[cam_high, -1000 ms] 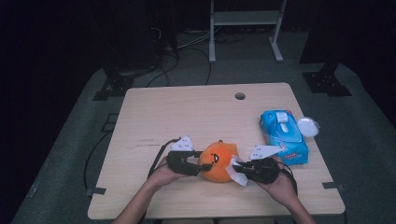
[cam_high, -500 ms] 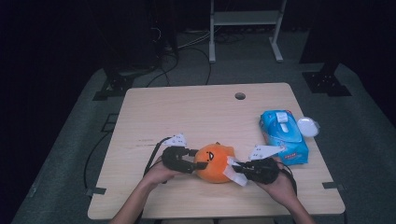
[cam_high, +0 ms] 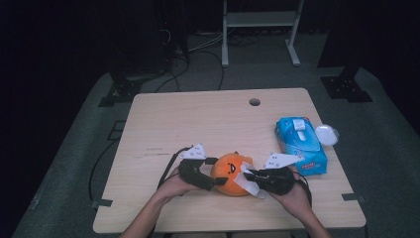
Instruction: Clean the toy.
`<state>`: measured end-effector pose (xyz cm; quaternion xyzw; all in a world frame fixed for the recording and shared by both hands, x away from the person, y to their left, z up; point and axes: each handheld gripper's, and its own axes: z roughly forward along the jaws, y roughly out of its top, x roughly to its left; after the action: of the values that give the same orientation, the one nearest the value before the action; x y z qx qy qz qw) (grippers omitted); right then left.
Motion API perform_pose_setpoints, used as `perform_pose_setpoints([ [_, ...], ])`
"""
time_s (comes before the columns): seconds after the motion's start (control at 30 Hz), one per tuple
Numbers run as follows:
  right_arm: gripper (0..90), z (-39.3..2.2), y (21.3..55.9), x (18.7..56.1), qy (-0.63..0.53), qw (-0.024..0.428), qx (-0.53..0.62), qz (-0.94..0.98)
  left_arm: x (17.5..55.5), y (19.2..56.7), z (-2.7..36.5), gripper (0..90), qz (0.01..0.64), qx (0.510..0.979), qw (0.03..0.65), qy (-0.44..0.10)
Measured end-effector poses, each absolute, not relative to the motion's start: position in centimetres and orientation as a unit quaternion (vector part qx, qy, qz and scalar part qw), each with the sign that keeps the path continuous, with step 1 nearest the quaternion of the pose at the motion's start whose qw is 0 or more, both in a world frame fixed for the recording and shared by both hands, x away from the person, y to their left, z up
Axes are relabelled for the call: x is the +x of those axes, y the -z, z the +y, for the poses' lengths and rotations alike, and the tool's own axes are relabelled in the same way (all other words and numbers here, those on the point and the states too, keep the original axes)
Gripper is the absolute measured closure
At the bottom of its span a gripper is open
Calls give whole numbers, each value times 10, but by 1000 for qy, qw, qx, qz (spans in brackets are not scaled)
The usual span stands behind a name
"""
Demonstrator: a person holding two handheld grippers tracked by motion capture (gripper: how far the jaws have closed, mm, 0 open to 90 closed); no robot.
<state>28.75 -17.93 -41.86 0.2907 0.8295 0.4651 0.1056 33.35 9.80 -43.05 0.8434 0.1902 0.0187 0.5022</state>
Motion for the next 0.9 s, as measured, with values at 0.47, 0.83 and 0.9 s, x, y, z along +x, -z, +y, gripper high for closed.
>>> perform_pose_setpoints([
  [0.47,821,-180,406,283,-492,134,292,809,318,420,86,377,144,855,494,-63],
  [0.83,821,-189,412,291,-471,133,320,811,322,423,89,333,160,846,506,-48],
  [0.9,821,-185,404,285,-487,137,304,807,319,422,86,344,154,848,504,-59],
])
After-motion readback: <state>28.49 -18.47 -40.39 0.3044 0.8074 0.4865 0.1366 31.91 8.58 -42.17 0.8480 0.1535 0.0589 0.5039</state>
